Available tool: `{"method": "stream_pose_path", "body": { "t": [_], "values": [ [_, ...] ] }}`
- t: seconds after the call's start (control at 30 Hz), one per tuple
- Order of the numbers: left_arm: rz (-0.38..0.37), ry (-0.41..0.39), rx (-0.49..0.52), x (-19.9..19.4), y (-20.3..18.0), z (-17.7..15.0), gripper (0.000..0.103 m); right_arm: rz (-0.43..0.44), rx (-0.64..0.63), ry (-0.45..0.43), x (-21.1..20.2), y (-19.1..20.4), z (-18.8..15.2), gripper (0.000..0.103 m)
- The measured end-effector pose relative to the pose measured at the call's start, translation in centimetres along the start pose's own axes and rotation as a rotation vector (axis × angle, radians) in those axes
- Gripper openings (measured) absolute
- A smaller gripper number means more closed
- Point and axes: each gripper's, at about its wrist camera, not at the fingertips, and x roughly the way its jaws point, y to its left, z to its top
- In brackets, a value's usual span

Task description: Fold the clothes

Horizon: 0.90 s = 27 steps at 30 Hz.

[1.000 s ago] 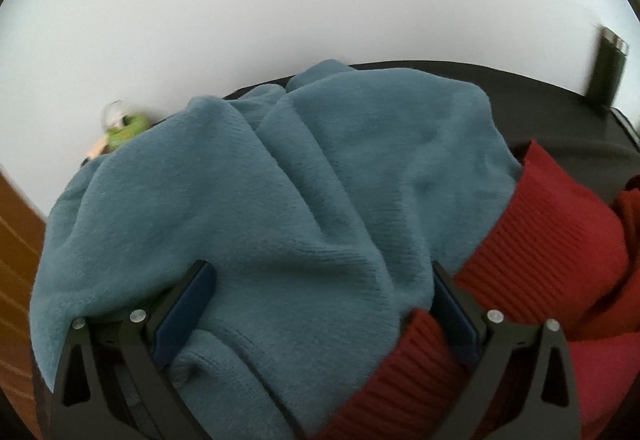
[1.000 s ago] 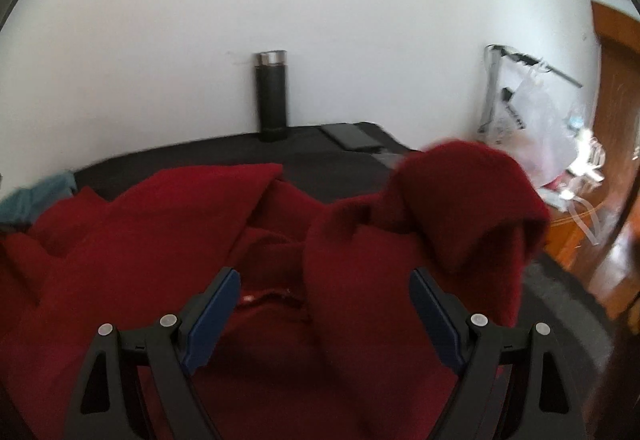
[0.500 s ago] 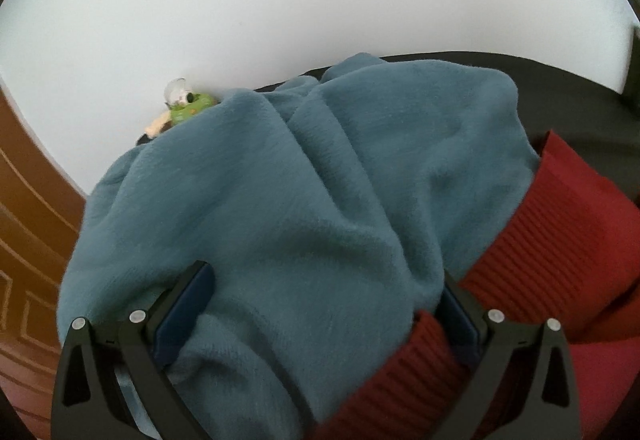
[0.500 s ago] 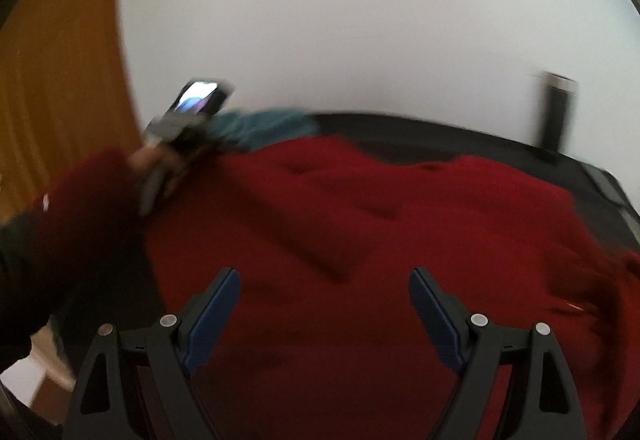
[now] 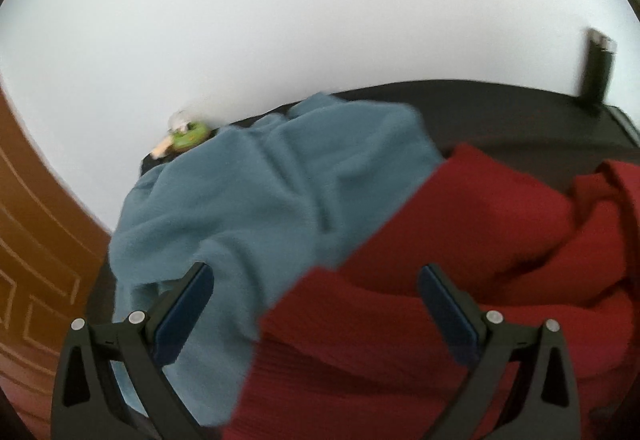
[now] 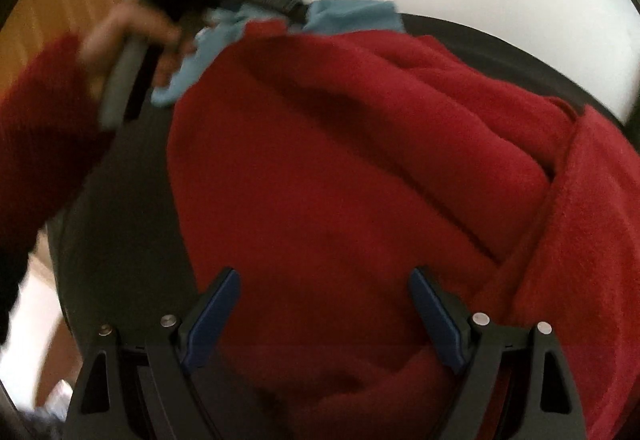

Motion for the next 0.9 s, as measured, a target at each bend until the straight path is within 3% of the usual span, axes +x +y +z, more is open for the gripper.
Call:
{"method": "stream_pose_path", "body": {
  "t": [0.2,0.4,0.6,0.77,0.9],
  "values": [
    [-0.075,-0.016,0.17,-3.0,-7.1,0.2,0.102,0.042,-0.065,0.02,-2.4,0.1,-3.5,0.089],
    [-0.194,0.011,0.294,-4.9,-12.5,-0.5,0.102,0.048,-0.083,0.032,-7.5,-1.6,-9.5,0.089],
    [-0.342,0.042,0.328,-7.5,-15.6,-0.6,0.102,0.056,-0.07,0.037,-12.8,-5.2,-16.1,0.089],
    [-0.463,0.062,0.329,-9.7,-17.8,-0.2,0.102,0.014,0.005,0.039,-16.1,-8.8,-20.0,0.089],
    [-0.531,0.061,0.333,-10.6,-20.1,0.5,0.102,0.056,0.096,-0.045,-19.2,-11.2,-21.4,0.089]
  ]
}}
